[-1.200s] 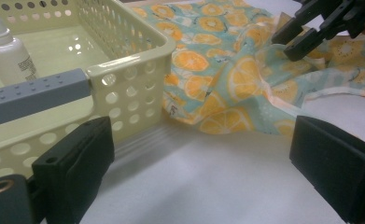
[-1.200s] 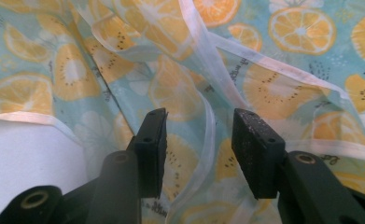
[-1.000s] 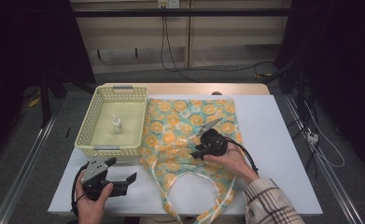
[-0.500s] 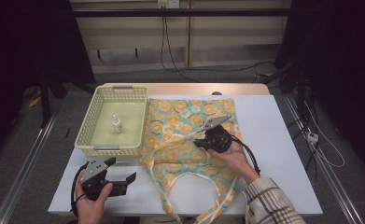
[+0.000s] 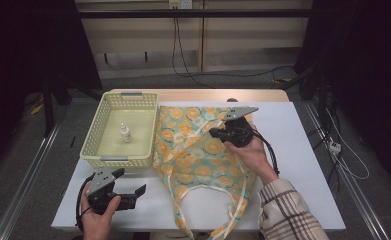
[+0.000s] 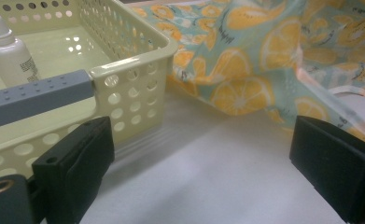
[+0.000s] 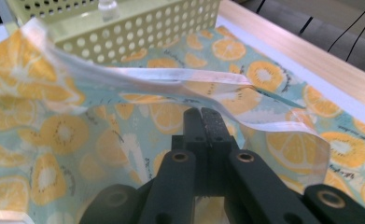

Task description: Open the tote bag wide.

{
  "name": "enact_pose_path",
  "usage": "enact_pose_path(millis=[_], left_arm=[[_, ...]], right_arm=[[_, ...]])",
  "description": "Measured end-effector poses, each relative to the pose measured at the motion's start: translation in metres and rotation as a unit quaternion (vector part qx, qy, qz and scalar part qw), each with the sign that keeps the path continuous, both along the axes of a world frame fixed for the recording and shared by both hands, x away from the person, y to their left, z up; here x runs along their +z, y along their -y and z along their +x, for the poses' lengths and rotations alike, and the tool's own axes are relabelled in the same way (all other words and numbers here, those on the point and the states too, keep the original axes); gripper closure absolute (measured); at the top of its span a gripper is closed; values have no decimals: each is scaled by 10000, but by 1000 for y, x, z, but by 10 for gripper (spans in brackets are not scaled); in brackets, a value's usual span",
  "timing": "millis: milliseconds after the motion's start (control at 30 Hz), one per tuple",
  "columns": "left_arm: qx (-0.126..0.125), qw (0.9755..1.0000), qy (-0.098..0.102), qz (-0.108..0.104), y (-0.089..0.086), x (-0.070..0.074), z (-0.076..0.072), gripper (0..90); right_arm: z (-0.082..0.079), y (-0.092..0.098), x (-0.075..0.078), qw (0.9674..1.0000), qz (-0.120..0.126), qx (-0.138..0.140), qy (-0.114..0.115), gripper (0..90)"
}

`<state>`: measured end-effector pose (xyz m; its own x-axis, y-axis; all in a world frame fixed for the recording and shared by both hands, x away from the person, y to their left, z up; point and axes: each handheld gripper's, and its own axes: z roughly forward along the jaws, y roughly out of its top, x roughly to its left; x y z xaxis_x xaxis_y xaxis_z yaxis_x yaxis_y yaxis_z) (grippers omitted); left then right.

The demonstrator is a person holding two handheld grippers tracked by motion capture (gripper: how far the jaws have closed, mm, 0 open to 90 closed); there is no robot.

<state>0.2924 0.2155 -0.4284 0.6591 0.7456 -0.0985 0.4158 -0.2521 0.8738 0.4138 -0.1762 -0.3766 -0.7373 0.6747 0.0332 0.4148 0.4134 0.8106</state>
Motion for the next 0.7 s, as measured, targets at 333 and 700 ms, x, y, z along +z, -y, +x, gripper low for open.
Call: enact_pose_path(millis=[333, 700], left_arm=[[17, 10000, 2, 16, 0, 0, 0, 62], [4, 10000, -2, -3, 0, 0, 0, 62]], right_arm=[[15, 6, 16, 9995, 196, -202, 122, 900], [37, 6, 37, 9987, 259, -408, 187, 900]])
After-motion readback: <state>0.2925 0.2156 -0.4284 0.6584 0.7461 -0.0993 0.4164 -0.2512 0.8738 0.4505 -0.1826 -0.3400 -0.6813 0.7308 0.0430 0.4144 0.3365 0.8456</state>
